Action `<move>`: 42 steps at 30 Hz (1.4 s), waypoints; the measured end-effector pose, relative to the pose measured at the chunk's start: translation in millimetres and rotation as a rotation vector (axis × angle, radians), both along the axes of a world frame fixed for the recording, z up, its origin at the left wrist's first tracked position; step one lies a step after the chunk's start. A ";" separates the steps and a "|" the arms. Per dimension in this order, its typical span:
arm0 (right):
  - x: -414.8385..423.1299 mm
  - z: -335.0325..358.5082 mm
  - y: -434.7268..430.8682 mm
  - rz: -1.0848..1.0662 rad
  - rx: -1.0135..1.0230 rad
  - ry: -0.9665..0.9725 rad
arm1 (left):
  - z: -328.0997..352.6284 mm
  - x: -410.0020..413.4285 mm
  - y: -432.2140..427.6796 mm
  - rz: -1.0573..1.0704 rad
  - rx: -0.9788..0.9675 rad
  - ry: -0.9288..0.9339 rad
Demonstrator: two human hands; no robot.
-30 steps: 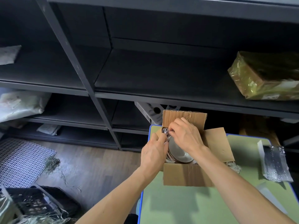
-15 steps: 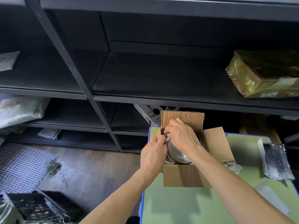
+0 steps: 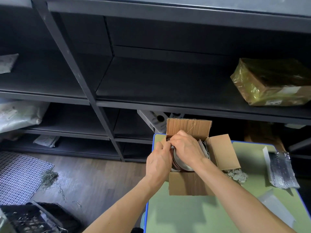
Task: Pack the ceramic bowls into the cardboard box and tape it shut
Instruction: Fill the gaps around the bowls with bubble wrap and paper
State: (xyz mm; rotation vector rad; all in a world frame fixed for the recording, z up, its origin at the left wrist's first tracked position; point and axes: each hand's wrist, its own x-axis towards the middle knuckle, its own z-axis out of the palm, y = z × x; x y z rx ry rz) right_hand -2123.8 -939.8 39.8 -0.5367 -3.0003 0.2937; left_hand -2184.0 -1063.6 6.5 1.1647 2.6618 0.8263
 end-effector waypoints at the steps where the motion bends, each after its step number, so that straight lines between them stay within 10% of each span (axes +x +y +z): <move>1: -0.7 2.6 -0.4 -0.005 -0.014 0.000 | -0.4 0.4 0.4 0.003 0.001 -0.001; 42: 114.4 20.2 20.1 -0.163 -0.010 0.022 | 10.1 33.2 -3.6 -0.124 0.097 0.122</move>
